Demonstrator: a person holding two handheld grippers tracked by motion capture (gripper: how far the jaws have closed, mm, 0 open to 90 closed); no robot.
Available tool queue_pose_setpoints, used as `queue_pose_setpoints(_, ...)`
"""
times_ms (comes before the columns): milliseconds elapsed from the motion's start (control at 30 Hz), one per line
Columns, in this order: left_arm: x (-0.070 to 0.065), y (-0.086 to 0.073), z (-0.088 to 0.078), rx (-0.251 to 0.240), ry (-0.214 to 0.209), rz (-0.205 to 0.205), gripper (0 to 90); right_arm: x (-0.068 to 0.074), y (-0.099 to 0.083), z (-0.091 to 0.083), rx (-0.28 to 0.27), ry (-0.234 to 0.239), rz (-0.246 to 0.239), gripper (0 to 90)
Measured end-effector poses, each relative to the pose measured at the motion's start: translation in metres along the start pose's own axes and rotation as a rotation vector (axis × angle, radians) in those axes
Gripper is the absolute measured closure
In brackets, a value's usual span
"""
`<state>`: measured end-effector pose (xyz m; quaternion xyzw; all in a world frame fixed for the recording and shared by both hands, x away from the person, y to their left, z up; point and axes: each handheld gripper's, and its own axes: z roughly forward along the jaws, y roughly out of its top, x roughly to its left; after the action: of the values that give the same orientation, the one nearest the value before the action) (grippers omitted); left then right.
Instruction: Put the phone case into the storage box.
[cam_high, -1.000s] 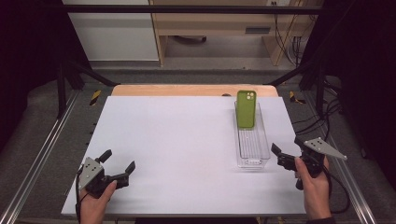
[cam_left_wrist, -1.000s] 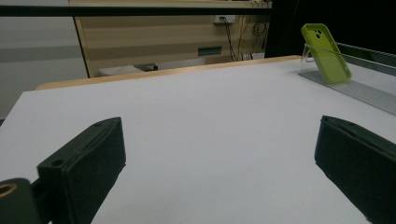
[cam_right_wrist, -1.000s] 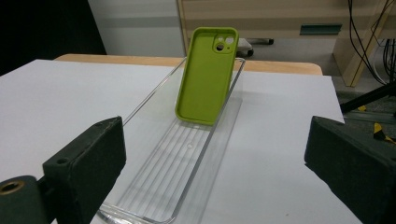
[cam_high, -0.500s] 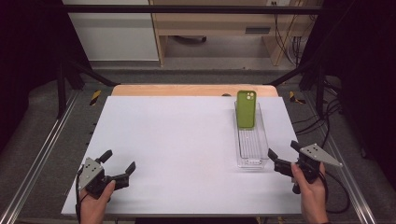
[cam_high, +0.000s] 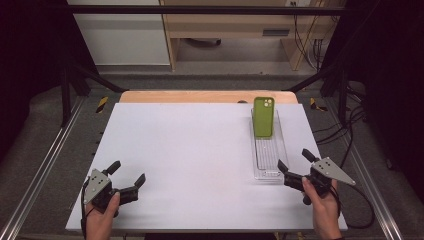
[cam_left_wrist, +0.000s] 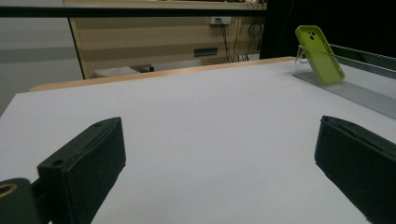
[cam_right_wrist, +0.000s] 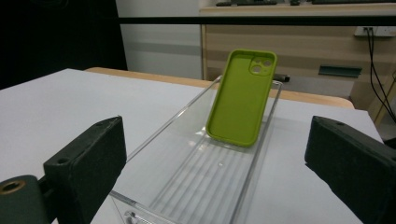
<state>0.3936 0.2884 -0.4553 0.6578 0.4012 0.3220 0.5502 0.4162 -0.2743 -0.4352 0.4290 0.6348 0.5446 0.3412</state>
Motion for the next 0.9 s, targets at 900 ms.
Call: queue_pose_setpoints(900, -0.002, -0.002, -0.004, -0.039, -0.042, -0.032, 1.3, 0.017, -0.019, 0.025, -0.032, 0.101, -0.026, 5.6)
